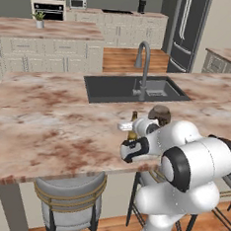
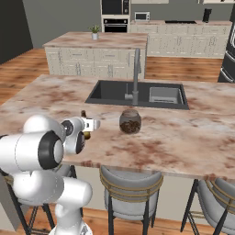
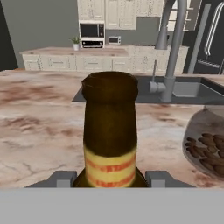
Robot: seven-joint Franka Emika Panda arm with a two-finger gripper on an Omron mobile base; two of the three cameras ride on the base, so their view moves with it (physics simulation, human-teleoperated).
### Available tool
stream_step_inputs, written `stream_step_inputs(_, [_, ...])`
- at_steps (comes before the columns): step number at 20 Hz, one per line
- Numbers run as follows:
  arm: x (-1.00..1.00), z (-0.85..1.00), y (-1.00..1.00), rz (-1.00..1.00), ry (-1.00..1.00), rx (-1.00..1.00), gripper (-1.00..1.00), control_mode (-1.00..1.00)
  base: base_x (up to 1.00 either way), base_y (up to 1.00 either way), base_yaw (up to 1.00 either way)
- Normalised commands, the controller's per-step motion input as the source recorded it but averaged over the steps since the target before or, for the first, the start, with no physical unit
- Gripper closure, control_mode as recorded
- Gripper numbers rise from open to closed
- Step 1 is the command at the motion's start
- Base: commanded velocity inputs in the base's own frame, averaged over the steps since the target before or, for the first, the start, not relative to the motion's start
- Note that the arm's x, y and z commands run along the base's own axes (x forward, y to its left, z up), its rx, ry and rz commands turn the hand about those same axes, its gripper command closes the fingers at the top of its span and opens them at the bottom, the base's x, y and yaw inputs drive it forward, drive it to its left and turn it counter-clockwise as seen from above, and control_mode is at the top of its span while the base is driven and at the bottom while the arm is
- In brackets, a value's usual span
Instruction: Open the cabinet directly in front. Then move the beer and the mug to the dining counter with the jar on it.
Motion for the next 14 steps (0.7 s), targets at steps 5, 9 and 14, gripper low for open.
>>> stream_step_inputs(5, [0.03,-0.10,0.00,0.00,0.00,0.00,1.00,-1.00,0.00,0.00,0.00])
stream_step_inputs(9, [0.21,-0.17,0.00,0.00,-0.01,0.00,1.00,-1.00,0.00,0.00,0.00])
stream_step_inputs(14, [0.14,-0.10,0.00,0.00,0.00,0.00,1.00,-1.00,0.00,0.00,0.00])
